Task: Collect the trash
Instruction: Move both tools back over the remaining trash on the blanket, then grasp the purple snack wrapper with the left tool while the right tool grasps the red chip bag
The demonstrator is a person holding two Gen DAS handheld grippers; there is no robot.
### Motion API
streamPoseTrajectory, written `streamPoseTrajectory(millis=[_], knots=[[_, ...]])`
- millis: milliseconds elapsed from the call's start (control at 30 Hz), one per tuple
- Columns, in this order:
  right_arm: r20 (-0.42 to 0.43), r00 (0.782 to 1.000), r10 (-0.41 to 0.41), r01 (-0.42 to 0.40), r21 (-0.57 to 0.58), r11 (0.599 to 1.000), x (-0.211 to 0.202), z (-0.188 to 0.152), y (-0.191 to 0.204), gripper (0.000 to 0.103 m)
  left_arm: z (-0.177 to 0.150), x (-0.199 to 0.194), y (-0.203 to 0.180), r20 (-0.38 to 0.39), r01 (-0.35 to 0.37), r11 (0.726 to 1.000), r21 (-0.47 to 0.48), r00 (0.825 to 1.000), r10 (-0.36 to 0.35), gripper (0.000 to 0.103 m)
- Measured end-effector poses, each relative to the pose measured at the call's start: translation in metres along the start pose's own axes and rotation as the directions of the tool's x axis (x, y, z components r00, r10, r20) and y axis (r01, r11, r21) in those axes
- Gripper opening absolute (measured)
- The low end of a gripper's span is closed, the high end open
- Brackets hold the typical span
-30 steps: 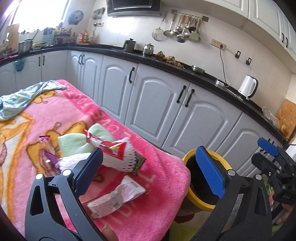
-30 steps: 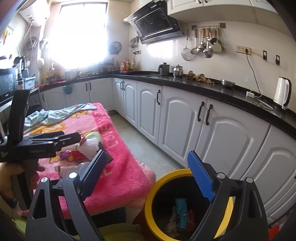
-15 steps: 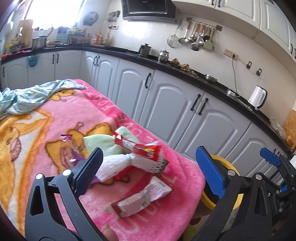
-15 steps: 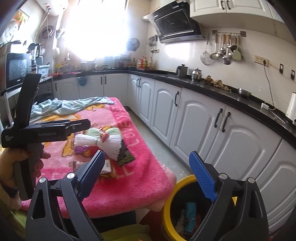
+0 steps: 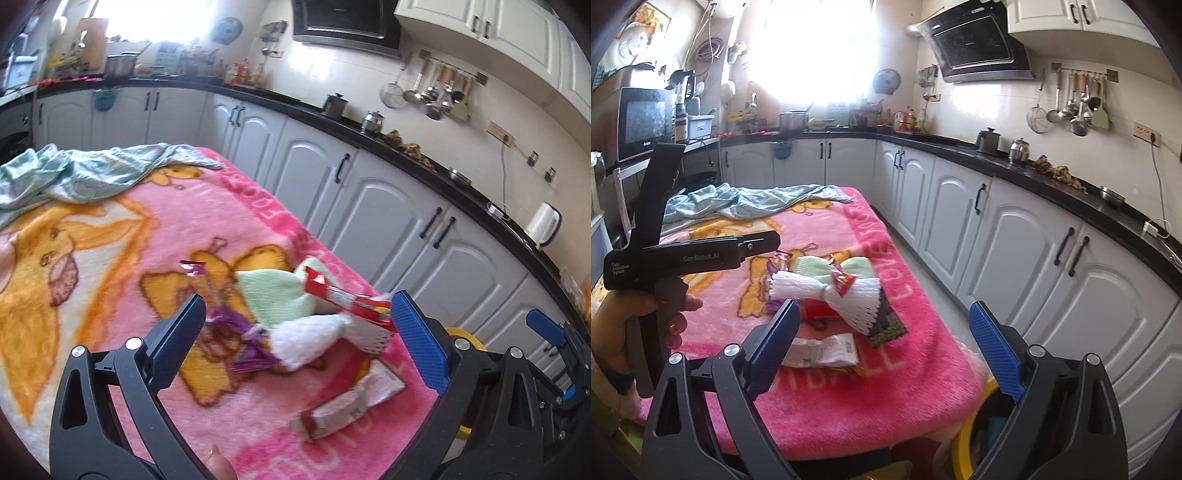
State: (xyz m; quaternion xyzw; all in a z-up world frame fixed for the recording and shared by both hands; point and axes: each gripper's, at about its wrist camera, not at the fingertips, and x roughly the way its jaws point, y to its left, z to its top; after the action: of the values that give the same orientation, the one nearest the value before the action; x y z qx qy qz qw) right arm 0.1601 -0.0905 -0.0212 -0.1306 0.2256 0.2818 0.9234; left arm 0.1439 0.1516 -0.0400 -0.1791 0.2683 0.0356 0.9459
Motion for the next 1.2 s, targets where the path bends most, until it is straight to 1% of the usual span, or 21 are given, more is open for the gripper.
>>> streamPoseTrajectory(millis=[233, 367, 500, 633, 700, 767, 800, 833, 900, 933, 967, 1067, 1133, 1167, 1200], knots=[[-0.020, 0.999, 0.033, -0.033, -0.001, 0.999, 0.029, 0.010, 0.014, 0.090, -0.002, 0.006, 0.028, -0.016, -0.039, 0.998, -0.048, 0.999, 0.038, 0.092], [-0.037, 0.998, 0.043, -0.043, 0.000, 0.999, 0.045, 0.012, 0.020, 0.090, -0.007, 0.014, 0.042, -0.042, -0.051, 0.995, -0.088, 0.998, 0.048, 0.092], [-0.059, 0.997, 0.047, -0.047, 0.000, 0.999, 0.062, 0.012, 0.023, 0.090, -0.015, 0.028, 0.061, -0.085, -0.036, 0.983, -0.179, 0.996, 0.021, 0.092], [-0.078, 0.996, 0.046, -0.046, 0.002, 0.999, 0.076, 0.011, 0.022, 0.090, -0.019, 0.038, 0.072, -0.100, 0.000, 0.969, -0.248, 0.995, -0.026, 0.092], [-0.089, 0.995, 0.052, -0.051, 0.011, 0.999, 0.083, 0.011, 0.022, 0.090, -0.019, 0.042, 0.073, -0.101, 0.017, 0.964, -0.265, 0.994, -0.046, 0.086], [-0.096, 0.994, 0.055, -0.053, 0.023, 0.998, 0.090, 0.012, 0.020, 0.090, -0.019, 0.047, 0.073, -0.105, 0.031, 0.960, -0.279, 0.992, -0.063, 0.076], [-0.101, 0.993, 0.060, -0.056, 0.033, 0.998, 0.093, 0.013, 0.019, 0.089, -0.018, 0.050, 0.072, -0.108, 0.038, 0.958, -0.283, 0.992, -0.071, 0.074], [-0.105, 0.992, 0.065, -0.061, 0.041, 0.997, 0.096, 0.013, 0.018, 0.087, -0.018, 0.052, 0.071, -0.111, 0.044, 0.957, -0.288, 0.991, -0.079, 0.072], [-0.116, 0.990, 0.076, -0.070, 0.058, 0.996, 0.103, 0.014, 0.016, 0.083, -0.017, 0.059, 0.070, -0.119, 0.052, 0.951, -0.304, 0.989, -0.092, 0.070], [-0.119, 0.990, 0.082, -0.074, 0.065, 0.995, 0.105, 0.015, 0.016, 0.081, -0.018, 0.062, 0.071, -0.124, 0.057, 0.947, -0.316, 0.987, -0.101, 0.064], [-0.125, 0.988, 0.089, -0.080, 0.076, 0.994, 0.108, 0.015, 0.015, 0.079, -0.018, 0.064, 0.071, -0.128, 0.059, 0.944, -0.324, 0.986, -0.105, 0.062], [-0.143, 0.983, 0.113, -0.099, 0.106, 0.989, 0.115, 0.016, 0.013, 0.069, -0.019, 0.071, 0.074, -0.139, 0.060, 0.931, -0.359, 0.983, -0.117, 0.058], [-0.157, 0.979, 0.131, -0.111, 0.128, 0.986, 0.120, 0.016, 0.011, 0.059, -0.019, 0.074, 0.076, -0.142, 0.063, 0.924, -0.377, 0.982, -0.125, 0.057], [-0.165, 0.976, 0.143, -0.120, 0.143, 0.982, 0.123, 0.016, 0.010, 0.056, -0.019, 0.075, 0.077, -0.143, 0.063, 0.922, -0.383, 0.982, -0.127, 0.052], [-0.168, 0.974, 0.149, -0.124, 0.151, 0.981, 0.124, 0.016, 0.009, 0.049, -0.018, 0.076, 0.077, -0.145, 0.064, 0.920, -0.387, 0.981, -0.129, 0.050]])
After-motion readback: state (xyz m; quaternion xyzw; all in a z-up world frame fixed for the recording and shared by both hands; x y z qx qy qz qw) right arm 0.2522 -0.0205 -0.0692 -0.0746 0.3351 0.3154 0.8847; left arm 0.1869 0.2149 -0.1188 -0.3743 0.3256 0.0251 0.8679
